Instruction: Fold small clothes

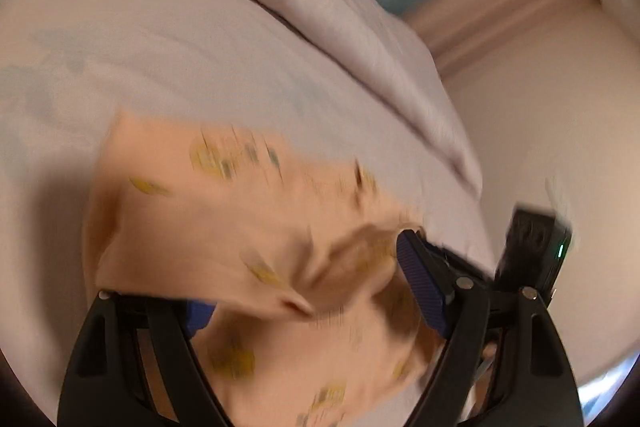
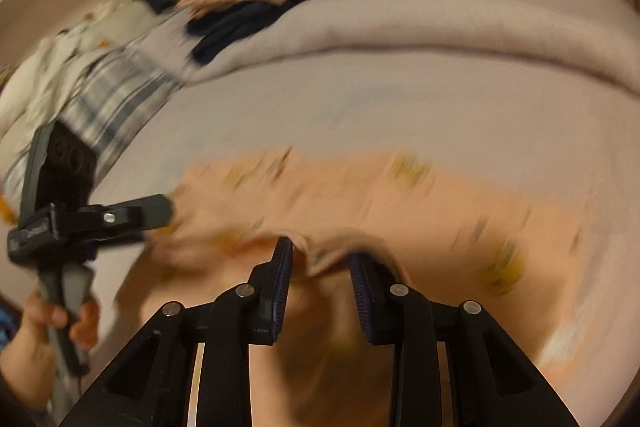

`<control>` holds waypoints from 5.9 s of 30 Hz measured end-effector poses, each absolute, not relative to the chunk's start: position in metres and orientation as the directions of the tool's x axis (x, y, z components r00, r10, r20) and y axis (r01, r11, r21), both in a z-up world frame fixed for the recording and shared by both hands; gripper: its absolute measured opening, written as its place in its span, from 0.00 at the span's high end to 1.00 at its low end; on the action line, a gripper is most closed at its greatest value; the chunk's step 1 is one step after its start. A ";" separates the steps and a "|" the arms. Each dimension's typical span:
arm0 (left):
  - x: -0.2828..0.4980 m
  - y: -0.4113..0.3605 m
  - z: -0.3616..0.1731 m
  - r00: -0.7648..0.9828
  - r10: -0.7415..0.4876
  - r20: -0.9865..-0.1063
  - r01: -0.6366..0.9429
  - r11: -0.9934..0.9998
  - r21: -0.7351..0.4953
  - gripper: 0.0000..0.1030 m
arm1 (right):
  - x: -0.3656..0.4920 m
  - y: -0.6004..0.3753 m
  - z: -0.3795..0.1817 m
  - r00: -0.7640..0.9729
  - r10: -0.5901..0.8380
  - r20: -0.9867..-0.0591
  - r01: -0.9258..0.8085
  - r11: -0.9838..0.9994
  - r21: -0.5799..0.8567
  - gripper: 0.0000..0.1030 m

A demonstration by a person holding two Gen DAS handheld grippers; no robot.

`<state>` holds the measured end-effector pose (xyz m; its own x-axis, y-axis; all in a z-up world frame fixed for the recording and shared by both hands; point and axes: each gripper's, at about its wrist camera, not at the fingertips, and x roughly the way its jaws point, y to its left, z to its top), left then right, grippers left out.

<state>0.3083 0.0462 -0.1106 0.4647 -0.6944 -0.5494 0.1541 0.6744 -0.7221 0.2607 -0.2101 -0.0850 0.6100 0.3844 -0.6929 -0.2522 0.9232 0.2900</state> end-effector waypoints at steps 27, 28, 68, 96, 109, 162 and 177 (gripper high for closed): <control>0.276 0.071 -0.100 0.525 -0.634 -0.568 0.178 0.734 -0.655 0.21 | 0.263 -0.292 -0.101 0.599 0.233 -0.767 -0.031 0.963 0.268 0.65; 0.278 0.068 -0.104 0.517 -0.631 -0.579 0.177 0.740 -0.649 0.21 | 0.265 -0.289 -0.103 0.591 0.234 -0.772 -0.034 0.963 0.266 0.65; 0.348 0.007 -0.128 0.494 -0.501 -0.710 0.165 0.856 -0.489 0.29 | 0.130 -0.245 -0.118 0.485 0.119 -0.866 -0.233 0.973 0.004 0.84; 0.204 0.087 -0.140 0.505 -0.577 -0.642 0.222 0.806 -0.549 0.38 | 0.146 -0.253 -0.117 0.603 0.102 -0.791 -0.083 0.994 0.065 0.84; 0.153 0.120 -0.134 0.525 -0.543 -0.656 0.069 0.795 -0.603 0.22 | 0.075 -0.314 -0.109 0.578 0.085 -0.812 0.101 0.979 0.175 0.58; 0.262 0.064 -0.082 0.505 -0.511 -0.696 0.174 0.850 -0.497 0.87 | 0.200 -0.147 -0.109 0.508 0.361 -0.782 -0.247 0.931 0.268 0.63; 0.255 0.034 -0.061 0.496 -0.520 -0.695 0.234 0.851 -0.470 0.90 | 0.190 -0.175 -0.115 0.478 0.475 -0.739 -0.208 0.878 0.430 0.62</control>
<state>0.2548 0.0343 -0.0613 0.4964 -0.5203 -0.6949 0.2343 0.8511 -0.4698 0.1901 -0.1748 -0.1150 0.4776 0.4751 -0.7390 -0.2085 0.8784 0.4301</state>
